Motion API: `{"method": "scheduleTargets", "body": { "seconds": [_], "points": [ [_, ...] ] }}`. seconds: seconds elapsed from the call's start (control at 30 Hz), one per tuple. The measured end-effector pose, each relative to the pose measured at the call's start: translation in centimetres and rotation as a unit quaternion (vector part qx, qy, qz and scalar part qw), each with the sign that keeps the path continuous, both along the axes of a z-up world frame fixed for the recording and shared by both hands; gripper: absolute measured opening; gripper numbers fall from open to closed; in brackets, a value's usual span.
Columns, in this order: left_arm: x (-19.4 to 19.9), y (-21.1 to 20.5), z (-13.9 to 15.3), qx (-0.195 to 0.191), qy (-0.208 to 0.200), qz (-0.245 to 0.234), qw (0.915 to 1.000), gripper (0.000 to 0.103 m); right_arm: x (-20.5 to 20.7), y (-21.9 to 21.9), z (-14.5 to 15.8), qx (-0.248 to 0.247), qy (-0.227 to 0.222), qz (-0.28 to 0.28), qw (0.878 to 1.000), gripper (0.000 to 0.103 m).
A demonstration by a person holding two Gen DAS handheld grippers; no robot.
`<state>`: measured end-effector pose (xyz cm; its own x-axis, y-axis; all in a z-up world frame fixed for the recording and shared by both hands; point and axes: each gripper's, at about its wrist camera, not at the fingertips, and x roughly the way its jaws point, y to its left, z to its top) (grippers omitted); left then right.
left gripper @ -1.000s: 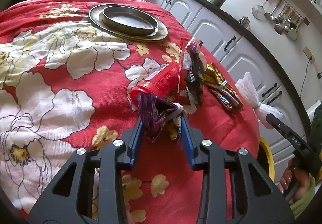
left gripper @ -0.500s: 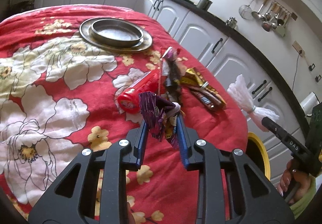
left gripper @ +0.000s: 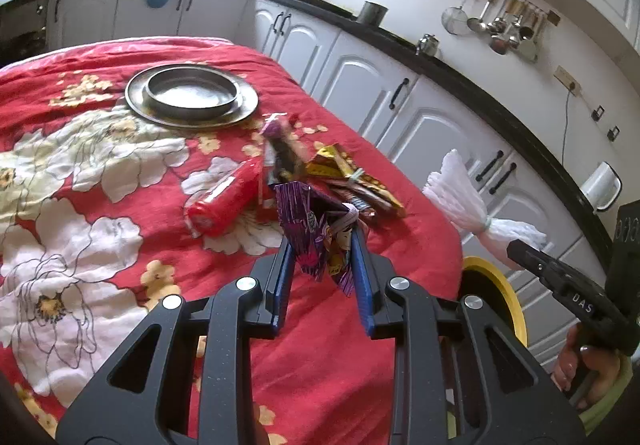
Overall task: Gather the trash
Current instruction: 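Carry the white mesh bundle and purple wrapper with both tools over the bin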
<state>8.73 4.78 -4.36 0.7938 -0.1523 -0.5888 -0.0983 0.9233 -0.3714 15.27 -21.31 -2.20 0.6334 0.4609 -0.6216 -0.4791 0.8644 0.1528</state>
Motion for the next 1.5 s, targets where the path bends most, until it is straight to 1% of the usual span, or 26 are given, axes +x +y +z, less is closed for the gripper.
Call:
{"method": "scheduleTargets", "body": {
  "seconds": [0.4, 0.7, 1.13, 1.5],
  "points": [
    [0.2, -2.7, 1.4, 0.018, -0.018, -0.032, 0.9992, 0.021, -1.7, -2.4, 1.5, 0.014, -0.013, -0.02, 1.0, 0.018],
    [0.6, -5.5, 2.0, 0.038, -0.027, -0.067, 0.9967, 0.021, -2.8, -5.1, 2.2, 0.021, -0.027, -0.049, 0.998, 0.018],
    [0.9, -8.8, 2.1, 0.057, -0.031, -0.106, 0.9922, 0.021, -3.4, -8.9, 2.2, 0.03, -0.033, -0.094, 0.995, 0.018],
    [1.1, -12.4, 1.6, 0.069, -0.029, -0.151, 0.9857, 0.021, -3.8, -12.1, 1.4, 0.033, -0.03, -0.134, 0.99, 0.018]
  ]
}}
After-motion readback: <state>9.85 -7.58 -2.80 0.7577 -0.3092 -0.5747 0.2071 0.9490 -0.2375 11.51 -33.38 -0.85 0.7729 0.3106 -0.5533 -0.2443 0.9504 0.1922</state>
